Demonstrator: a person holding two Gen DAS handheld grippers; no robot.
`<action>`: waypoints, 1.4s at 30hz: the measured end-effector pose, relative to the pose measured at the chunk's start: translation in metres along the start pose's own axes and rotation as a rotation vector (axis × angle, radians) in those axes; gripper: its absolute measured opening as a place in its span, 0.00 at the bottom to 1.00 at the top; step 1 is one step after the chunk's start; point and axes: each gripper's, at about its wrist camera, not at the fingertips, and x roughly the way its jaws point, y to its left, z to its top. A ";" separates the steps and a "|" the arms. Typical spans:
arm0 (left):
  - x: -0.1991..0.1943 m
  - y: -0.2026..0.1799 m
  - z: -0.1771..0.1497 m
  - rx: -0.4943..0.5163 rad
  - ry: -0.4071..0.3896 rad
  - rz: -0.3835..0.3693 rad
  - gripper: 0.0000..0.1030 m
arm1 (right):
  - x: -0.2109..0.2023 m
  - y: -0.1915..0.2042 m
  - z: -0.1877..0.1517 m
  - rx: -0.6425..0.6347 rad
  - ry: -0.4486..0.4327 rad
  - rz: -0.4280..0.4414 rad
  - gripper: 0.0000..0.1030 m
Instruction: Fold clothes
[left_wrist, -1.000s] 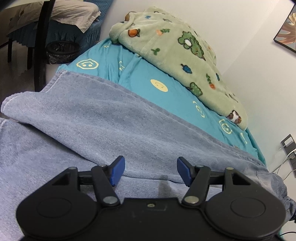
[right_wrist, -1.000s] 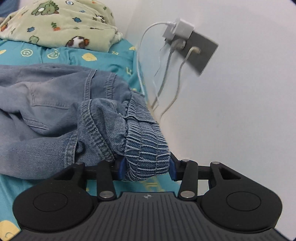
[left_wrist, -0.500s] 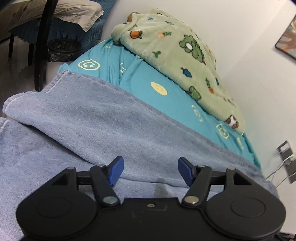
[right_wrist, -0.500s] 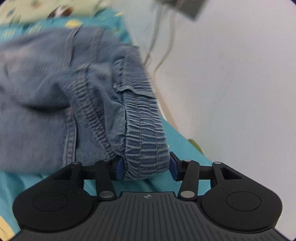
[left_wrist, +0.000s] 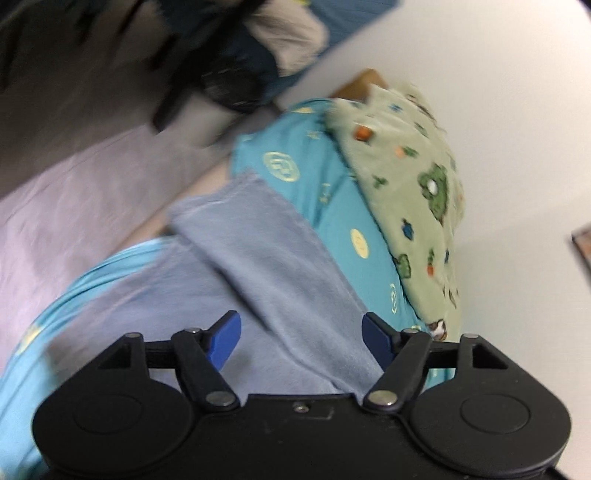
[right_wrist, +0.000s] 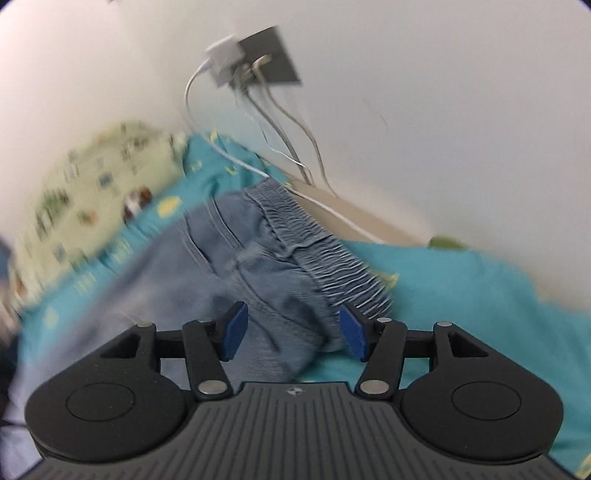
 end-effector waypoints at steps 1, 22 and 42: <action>-0.011 0.011 0.002 -0.044 0.007 0.001 0.68 | -0.001 0.000 0.000 0.032 0.002 0.016 0.56; 0.015 0.084 -0.015 -0.390 0.183 0.296 0.71 | -0.006 -0.031 -0.034 0.550 -0.100 -0.045 0.73; 0.062 0.076 -0.039 -0.475 0.138 0.310 0.61 | 0.058 -0.021 -0.050 0.593 -0.014 0.042 0.59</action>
